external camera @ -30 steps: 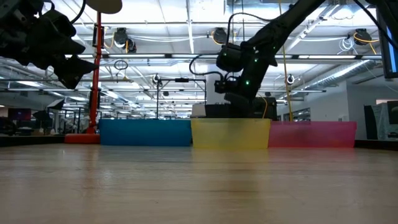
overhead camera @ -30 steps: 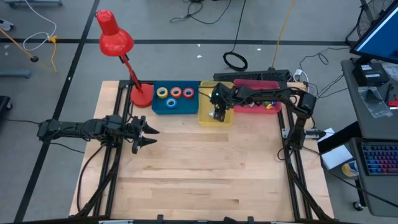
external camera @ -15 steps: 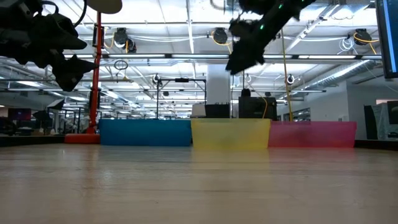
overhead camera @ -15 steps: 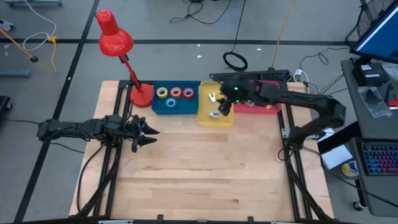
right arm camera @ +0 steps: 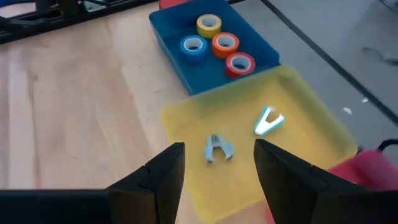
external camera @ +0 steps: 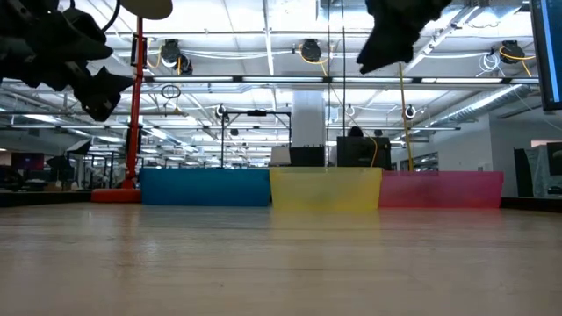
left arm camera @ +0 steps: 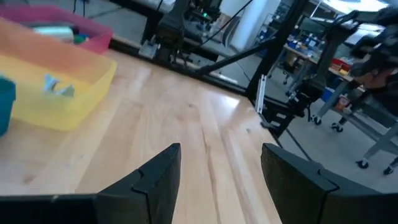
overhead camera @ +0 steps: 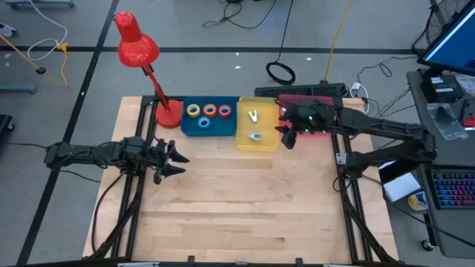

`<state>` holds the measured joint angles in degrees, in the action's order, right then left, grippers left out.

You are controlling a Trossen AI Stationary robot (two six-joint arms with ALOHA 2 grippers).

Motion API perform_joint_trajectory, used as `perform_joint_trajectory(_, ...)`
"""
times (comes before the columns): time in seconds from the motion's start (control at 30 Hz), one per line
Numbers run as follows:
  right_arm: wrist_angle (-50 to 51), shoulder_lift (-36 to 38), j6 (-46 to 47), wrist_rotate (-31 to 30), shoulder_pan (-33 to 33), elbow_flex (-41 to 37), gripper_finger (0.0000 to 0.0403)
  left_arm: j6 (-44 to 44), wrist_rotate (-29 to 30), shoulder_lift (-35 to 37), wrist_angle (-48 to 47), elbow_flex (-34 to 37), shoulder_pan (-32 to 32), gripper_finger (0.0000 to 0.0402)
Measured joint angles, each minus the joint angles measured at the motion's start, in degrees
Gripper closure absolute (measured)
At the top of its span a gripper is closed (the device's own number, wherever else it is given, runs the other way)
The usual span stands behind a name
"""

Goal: Pick and place Stapler, Stapler remover, tape
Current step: Return to Home Position

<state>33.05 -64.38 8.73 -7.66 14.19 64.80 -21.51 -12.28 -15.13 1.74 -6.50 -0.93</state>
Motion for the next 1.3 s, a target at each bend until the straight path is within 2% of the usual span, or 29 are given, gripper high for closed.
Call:
perform_joint_trajectory(0.3,-9.27,16.68,8.07,0.22,-1.75,-21.84,0.0220,4.35,-0.19,3.65,-0.12,0.00,-0.72,0.0178)
perform_joint_trajectory(0.53,-9.45,33.72,10.34,0.22,-1.44,-31.51,0.0214,5.29,-0.45,8.05,-4.14,0.00,-3.48,0.0178)
perform_joint_trajectory(0.8,-5.68,51.09,11.61,0.18,-1.44,-36.32,0.0218,7.10,-3.91,13.20,-7.60,0.00,-7.14,0.0178)
perform_joint_trajectory(1.07,1.47,62.89,11.64,-0.17,-1.44,-36.68,0.0216,9.03,-5.89,14.85,-9.48,0.00,-8.28,0.0178)
perform_joint_trajectory(1.3,3.00,63.70,11.87,-0.10,-1.44,-37.06,0.0218,9.39,-5.12,14.87,-8.45,0.00,-8.33,0.0178)
